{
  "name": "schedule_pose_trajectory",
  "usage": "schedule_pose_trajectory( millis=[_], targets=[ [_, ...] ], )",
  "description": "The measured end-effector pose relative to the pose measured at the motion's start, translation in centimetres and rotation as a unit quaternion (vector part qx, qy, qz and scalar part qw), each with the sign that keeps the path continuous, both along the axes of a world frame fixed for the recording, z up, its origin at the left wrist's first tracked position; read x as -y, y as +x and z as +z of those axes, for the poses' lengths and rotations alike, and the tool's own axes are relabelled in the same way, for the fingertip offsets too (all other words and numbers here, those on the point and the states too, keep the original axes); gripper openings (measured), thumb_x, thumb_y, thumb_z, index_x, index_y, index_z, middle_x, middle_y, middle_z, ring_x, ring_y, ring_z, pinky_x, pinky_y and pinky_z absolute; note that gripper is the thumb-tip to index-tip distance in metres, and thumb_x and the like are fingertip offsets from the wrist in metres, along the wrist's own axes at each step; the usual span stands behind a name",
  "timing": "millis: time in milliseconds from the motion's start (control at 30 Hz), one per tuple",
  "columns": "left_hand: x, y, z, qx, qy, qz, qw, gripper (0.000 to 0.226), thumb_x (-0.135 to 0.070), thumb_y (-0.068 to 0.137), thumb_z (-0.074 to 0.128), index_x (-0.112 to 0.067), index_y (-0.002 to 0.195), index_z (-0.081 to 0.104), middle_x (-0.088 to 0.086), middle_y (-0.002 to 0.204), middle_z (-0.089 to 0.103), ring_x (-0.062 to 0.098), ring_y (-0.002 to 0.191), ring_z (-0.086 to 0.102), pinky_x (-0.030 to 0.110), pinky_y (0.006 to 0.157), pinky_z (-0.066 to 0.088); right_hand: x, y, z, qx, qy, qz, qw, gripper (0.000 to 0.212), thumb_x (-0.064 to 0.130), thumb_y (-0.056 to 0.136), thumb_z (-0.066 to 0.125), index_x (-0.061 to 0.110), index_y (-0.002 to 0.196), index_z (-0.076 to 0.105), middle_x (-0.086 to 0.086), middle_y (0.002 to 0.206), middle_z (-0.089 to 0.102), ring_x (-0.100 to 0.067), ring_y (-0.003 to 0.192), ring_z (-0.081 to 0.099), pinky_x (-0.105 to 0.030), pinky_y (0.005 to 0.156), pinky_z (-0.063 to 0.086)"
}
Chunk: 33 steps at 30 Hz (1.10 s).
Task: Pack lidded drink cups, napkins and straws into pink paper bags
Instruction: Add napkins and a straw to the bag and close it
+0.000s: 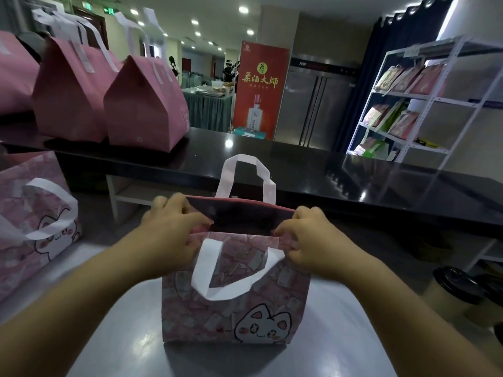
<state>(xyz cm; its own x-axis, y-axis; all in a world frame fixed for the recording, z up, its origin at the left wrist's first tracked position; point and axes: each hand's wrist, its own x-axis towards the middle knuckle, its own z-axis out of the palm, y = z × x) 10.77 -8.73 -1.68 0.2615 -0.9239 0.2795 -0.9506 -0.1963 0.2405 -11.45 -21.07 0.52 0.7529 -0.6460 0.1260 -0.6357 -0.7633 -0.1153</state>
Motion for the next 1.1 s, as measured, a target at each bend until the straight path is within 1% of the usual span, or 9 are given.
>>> schedule_pose_trajectory(
  millis=[100, 167, 300, 367, 467, 567, 667, 833, 1100],
  targets=[
    [-0.2, -0.2, -0.3, 0.111, -0.028, 0.020, 0.993, 0.037, -0.055, 0.079, 0.053, -0.048, 0.115, 0.047, -0.005, 0.103, 0.012, 0.020, 0.105, 0.011, 0.038, 0.096, 0.025, -0.4, -0.1, -0.2, -0.033, -0.105, -0.006, 0.994, 0.042, 0.022, 0.082, 0.061, 0.038, 0.119, 0.052, 0.004, 0.097, 0.017, -0.016, 0.093, 0.017, -0.029, 0.086, 0.024],
    [-0.3, 0.1, -0.1, 0.133, -0.034, 0.011, 0.991, 0.036, -0.058, 0.077, 0.053, -0.052, 0.113, 0.049, -0.003, 0.119, 0.011, 0.026, 0.118, 0.004, 0.042, 0.100, 0.017, -0.5, -0.1, -0.1, -0.040, -0.136, -0.011, 0.990, 0.043, 0.023, 0.078, 0.063, 0.041, 0.115, 0.052, 0.005, 0.099, 0.012, -0.020, 0.097, 0.012, -0.034, 0.085, 0.014],
    [0.2, 1.7, 0.8, 0.126, 0.015, -0.054, 0.990, 0.038, -0.061, 0.076, 0.054, -0.059, 0.113, 0.045, -0.011, 0.147, -0.008, 0.024, 0.135, -0.024, 0.048, 0.108, -0.007, 0.2, 0.0, 0.4, -0.068, -0.101, -0.006, 0.992, 0.044, 0.025, 0.077, 0.064, 0.047, 0.113, 0.051, 0.006, 0.139, 0.004, -0.028, 0.130, -0.006, -0.047, 0.104, 0.004],
    [0.7, 2.4, 1.5, 0.109, 0.068, -0.087, 0.988, 0.036, -0.059, 0.077, 0.055, -0.060, 0.112, 0.045, -0.015, 0.151, 0.003, 0.018, 0.139, -0.018, 0.049, 0.109, -0.013, 0.6, 0.1, 1.0, -0.084, -0.048, -0.006, 0.995, 0.044, 0.022, 0.079, 0.062, 0.048, 0.112, 0.051, 0.003, 0.149, 0.011, -0.026, 0.138, -0.003, -0.049, 0.108, 0.002],
    [0.9, 2.9, 2.3, 0.084, 0.086, -0.121, 0.985, 0.028, -0.051, 0.078, 0.061, -0.060, 0.100, 0.047, -0.019, 0.132, 0.035, 0.012, 0.132, 0.024, 0.043, 0.113, 0.001, 0.9, 0.0, 1.4, -0.063, 0.001, 0.001, 0.998, 0.039, 0.021, 0.081, 0.062, 0.048, 0.109, 0.054, 0.011, 0.126, 0.046, -0.015, 0.111, 0.041, -0.038, 0.101, 0.024],
    [0.8, 3.1, 2.4, 0.044, 0.039, -0.156, 0.986, 0.031, -0.040, 0.075, 0.069, -0.057, 0.093, 0.049, -0.026, 0.108, 0.044, 0.004, 0.101, 0.044, 0.028, 0.096, 0.034, 1.1, 0.1, 1.1, -0.028, -0.012, 0.013, 0.999, 0.029, 0.020, 0.082, 0.060, 0.044, 0.098, 0.052, 0.014, 0.107, 0.053, -0.012, 0.090, 0.054, -0.038, 0.082, 0.049],
    [0.7, 3.0, 1.9, 0.020, -0.013, -0.165, 0.986, 0.041, -0.035, 0.072, 0.074, -0.054, 0.091, 0.042, -0.027, 0.094, 0.048, 0.001, 0.084, 0.052, 0.015, 0.069, 0.043, 1.3, -0.2, 0.4, 0.007, -0.049, 0.025, 0.998, 0.025, 0.023, 0.081, 0.062, 0.037, 0.087, 0.043, 0.012, 0.095, 0.058, -0.015, 0.082, 0.056, -0.039, 0.071, 0.052],
    [0.3, 3.5, 1.1, -0.025, -0.065, -0.173, 0.983, 0.049, -0.035, 0.069, 0.076, -0.034, 0.105, 0.044, -0.020, 0.091, 0.054, 0.003, 0.079, 0.057, 0.017, 0.070, 0.049, 1.6, -0.8, -0.7, 0.093, -0.039, 0.028, 0.995, 0.044, 0.020, 0.079, 0.069, 0.037, 0.087, 0.029, 0.015, 0.085, 0.064, -0.019, 0.073, 0.063, -0.044, 0.062, 0.054],
    [-0.3, 4.0, 0.1, 0.099, -0.113, -0.267, 0.952, 0.027, -0.017, 0.062, 0.081, -0.011, 0.086, 0.070, 0.004, 0.084, 0.070, 0.016, 0.072, 0.067, 0.020, 0.064, 0.054, 1.4, -1.4, -2.0, 0.127, -0.111, 0.104, 0.980, 0.030, 0.005, 0.071, 0.077, 0.021, 0.095, 0.070, 0.004, 0.092, 0.070, -0.021, 0.079, 0.065, -0.041, 0.060, 0.056]
  ],
)
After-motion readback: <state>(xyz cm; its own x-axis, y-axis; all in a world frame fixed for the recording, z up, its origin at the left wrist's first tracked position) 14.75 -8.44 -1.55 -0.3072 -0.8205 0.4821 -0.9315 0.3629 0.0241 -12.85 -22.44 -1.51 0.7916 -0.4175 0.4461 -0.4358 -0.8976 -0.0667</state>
